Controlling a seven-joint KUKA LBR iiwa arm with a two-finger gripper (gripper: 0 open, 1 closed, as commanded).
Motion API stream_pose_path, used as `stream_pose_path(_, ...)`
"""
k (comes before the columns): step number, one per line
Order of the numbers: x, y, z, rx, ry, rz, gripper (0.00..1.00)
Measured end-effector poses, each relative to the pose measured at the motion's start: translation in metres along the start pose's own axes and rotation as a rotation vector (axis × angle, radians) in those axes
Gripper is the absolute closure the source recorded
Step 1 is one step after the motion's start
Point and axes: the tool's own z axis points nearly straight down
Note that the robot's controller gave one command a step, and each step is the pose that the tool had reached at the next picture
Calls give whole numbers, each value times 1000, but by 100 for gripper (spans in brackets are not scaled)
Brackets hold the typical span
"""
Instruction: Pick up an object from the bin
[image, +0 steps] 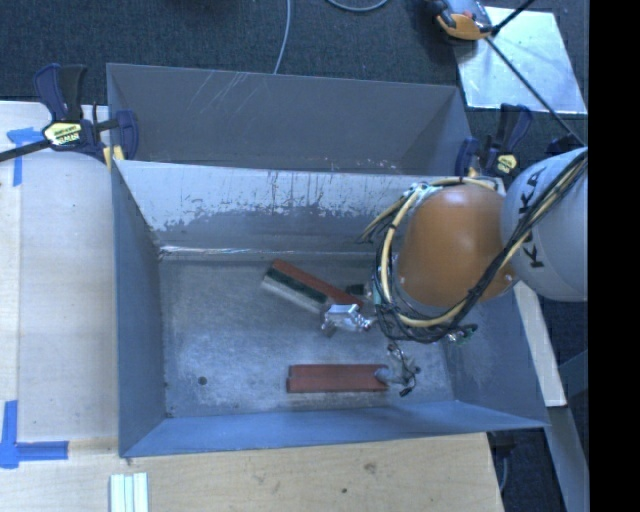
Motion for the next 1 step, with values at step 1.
stream_pose_path(1,-2,49,9,1,0,187,100)
